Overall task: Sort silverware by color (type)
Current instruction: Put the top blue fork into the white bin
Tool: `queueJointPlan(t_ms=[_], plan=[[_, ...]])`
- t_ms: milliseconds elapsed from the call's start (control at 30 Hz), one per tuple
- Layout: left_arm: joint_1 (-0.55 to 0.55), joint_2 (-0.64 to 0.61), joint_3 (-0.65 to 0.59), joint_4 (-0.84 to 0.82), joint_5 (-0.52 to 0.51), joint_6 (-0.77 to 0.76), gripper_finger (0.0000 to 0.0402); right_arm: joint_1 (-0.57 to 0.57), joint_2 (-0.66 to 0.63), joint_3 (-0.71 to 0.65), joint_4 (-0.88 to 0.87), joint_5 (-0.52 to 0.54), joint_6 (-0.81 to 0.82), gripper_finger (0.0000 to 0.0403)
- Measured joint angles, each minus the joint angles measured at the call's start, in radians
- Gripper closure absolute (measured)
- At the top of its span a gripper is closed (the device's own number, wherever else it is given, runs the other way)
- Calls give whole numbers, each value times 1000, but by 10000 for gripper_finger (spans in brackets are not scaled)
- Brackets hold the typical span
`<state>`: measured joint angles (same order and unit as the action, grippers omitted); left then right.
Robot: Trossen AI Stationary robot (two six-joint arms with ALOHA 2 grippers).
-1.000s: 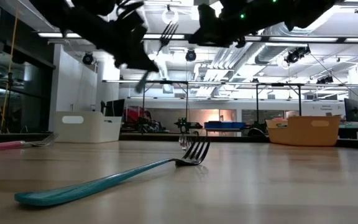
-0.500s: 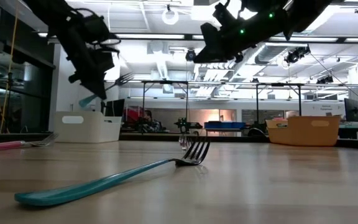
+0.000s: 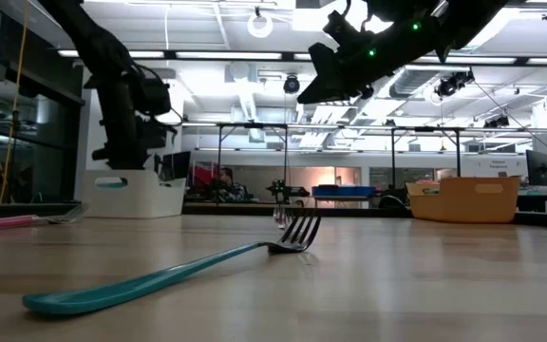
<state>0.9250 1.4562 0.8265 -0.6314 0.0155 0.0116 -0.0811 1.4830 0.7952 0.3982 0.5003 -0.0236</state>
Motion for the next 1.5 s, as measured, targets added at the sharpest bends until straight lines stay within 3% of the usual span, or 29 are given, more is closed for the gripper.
queueJointPlan(t_ms=[200, 367, 633, 767, 1067, 1267, 1500], plan=[[11, 35, 0, 8, 13, 3, 397, 0, 0, 0, -9, 0, 0, 402], [9, 19, 0, 10, 2, 23, 369, 0, 0, 0, -18, 0, -2, 402], [9, -68, 0, 13, -2, 4, 317, 0, 0, 0, -31, 0, -2, 402], [-7, -149, 0, 18, -7, 0, 309, 0, 0, 0, -49, 1, -2, 402], [-129, -323, -72, 183, 0, -33, 351, 0, 0, 0, -59, 1, 7, 402], [-118, -250, -151, 283, 3, -25, 396, -4, 0, 0, -58, 1, 22, 402], [-78, -98, -162, 375, 6, -2, 401, -4, 1, 2, -58, 1, 25, 402]])
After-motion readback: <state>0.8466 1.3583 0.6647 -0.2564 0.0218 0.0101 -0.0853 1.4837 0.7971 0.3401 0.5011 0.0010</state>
